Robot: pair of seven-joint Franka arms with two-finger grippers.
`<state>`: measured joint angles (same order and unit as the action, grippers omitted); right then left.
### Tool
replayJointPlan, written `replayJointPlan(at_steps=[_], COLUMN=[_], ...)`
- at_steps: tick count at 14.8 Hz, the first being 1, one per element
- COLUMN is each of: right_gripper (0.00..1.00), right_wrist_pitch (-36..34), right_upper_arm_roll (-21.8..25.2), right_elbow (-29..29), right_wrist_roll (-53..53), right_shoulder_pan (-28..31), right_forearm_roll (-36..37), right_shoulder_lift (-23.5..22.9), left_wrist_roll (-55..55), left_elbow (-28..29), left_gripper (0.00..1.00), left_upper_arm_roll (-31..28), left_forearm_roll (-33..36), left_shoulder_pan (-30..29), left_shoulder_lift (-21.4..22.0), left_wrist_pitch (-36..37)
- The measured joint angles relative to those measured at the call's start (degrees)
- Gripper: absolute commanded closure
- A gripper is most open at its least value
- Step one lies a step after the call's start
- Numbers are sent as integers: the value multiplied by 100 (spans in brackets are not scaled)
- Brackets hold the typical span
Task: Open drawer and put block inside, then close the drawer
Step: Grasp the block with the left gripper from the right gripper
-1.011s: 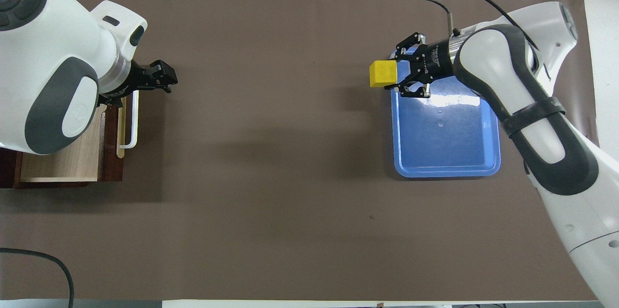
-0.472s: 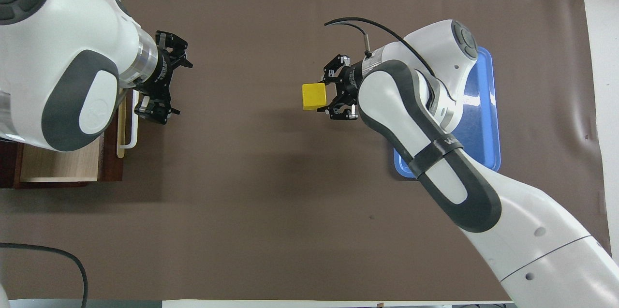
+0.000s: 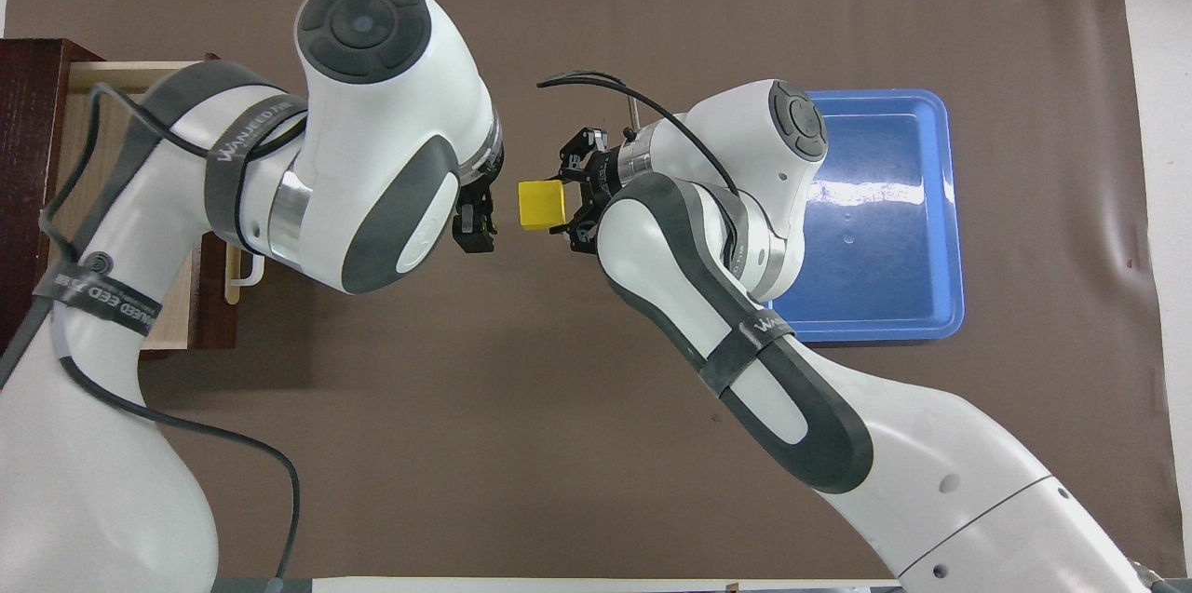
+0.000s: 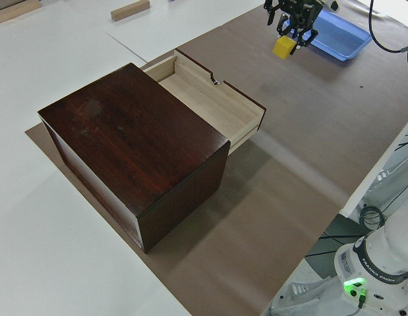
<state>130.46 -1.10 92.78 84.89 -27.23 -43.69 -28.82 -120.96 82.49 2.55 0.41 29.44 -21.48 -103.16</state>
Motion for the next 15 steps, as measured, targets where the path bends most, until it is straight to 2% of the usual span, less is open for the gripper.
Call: replayJointPlan(at_steps=[2,9,15], right_gripper=[100,100,100], right_wrist_pitch=[0,0,4], right_upper_arm_roll=[1,3,16], right_elbow=[0,-1,6], right_wrist_roll=[0,0,0], right_shoulder_pan=[-8,-104,-103], right_forearm_roll=[0,3,5], right_shoulder_lift=[-11,-11,-46], left_wrist_roll=[-184,-655,-688], left_elbow=[-4,83,266], left_gripper=[0,0,0], left_upper_arm_roll=[-8,-15,-30], left_forearm_roll=[121,322,450], left_shoulder_pan=[56,270,302], left_shoulder_lift=[-195,-423,-435], left_wrist_pitch=[-112,-575,-642])
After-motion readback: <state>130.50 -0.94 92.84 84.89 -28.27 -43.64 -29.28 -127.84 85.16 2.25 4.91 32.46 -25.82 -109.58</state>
